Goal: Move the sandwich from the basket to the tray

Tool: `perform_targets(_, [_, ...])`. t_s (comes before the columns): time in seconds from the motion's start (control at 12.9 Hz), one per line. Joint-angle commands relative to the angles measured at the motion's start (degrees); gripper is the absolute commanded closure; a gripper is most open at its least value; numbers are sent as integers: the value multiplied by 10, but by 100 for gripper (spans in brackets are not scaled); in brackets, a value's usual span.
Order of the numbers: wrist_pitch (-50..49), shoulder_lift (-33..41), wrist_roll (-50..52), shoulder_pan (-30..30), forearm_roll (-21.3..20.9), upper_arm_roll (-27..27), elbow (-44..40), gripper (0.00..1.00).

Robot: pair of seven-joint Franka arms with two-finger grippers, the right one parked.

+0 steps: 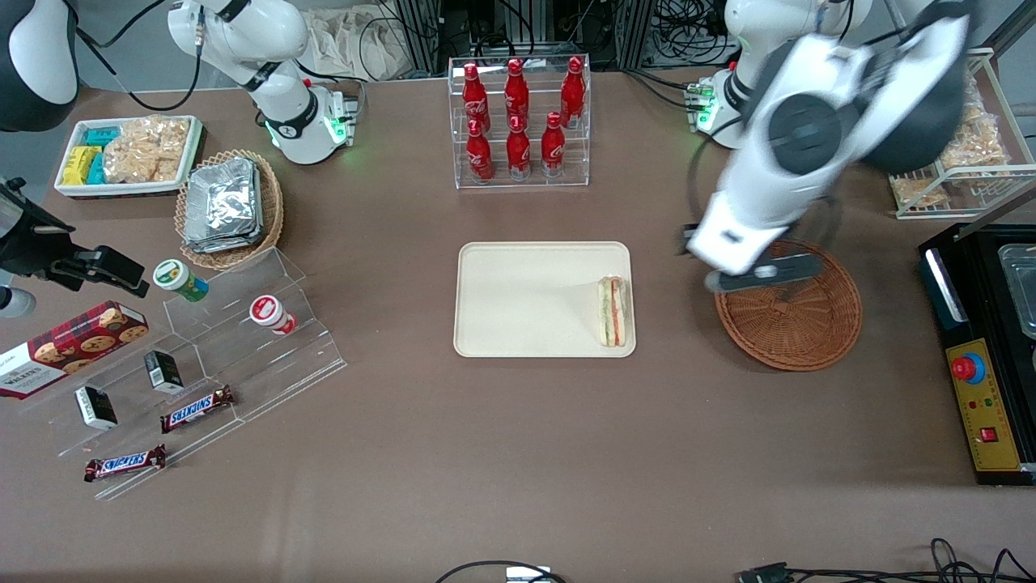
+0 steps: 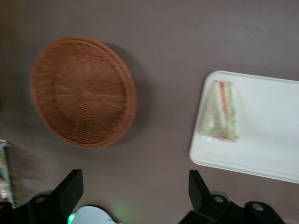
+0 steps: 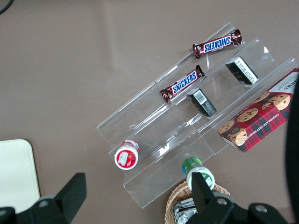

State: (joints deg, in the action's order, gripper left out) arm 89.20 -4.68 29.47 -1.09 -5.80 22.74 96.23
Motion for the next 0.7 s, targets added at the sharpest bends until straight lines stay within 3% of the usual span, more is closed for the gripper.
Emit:
perform_targets(0.0, [4,63,-105,9,28,-108,51,0])
perform_targets(0.23, [2,84,-230,48,45,-238,54,0])
perform_targets(0.62, [-3,80,-252,48,41,-255,26,0])
